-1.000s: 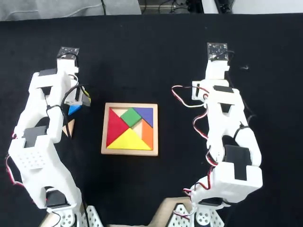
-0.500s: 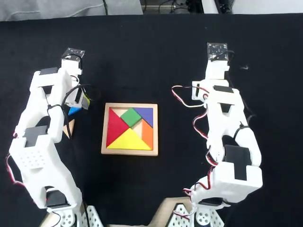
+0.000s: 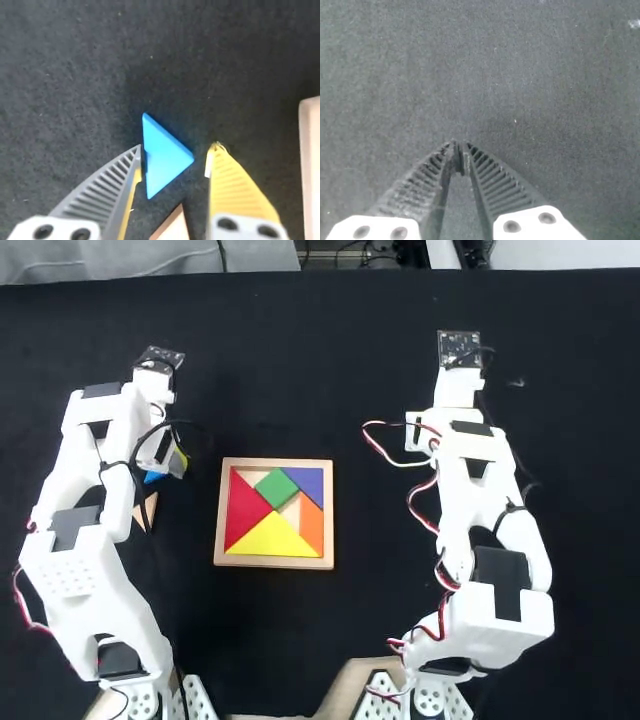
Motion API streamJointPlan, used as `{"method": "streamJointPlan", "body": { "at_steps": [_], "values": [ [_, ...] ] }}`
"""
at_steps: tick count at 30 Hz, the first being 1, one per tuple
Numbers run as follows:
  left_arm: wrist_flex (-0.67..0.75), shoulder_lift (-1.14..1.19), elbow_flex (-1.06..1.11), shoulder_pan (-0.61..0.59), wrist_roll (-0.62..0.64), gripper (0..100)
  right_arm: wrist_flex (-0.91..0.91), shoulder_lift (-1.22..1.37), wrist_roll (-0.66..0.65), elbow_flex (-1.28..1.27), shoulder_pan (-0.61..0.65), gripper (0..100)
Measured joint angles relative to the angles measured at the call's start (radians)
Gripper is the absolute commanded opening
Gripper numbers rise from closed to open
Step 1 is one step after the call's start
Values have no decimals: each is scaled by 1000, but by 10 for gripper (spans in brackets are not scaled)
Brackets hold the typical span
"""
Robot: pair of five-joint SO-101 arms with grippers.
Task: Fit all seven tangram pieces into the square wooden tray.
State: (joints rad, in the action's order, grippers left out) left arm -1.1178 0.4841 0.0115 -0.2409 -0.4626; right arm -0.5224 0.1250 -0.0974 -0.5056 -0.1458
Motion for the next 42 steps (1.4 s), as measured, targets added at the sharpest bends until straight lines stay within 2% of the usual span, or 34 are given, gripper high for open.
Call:
{"method": "streamJointPlan", "body": {
  "at_steps": [20,25,34,42],
  "values": [
    [9,0,0,-26,14,207,0,0,0,0,0,11],
    [9,0,0,-21,17,137,0,0,0,0,0,11],
    [9,0,0,-14,17,165,0,0,0,0,0,11],
    [9,0,0,29,14,37,0,0,0,0,0,11]
  ]
}}
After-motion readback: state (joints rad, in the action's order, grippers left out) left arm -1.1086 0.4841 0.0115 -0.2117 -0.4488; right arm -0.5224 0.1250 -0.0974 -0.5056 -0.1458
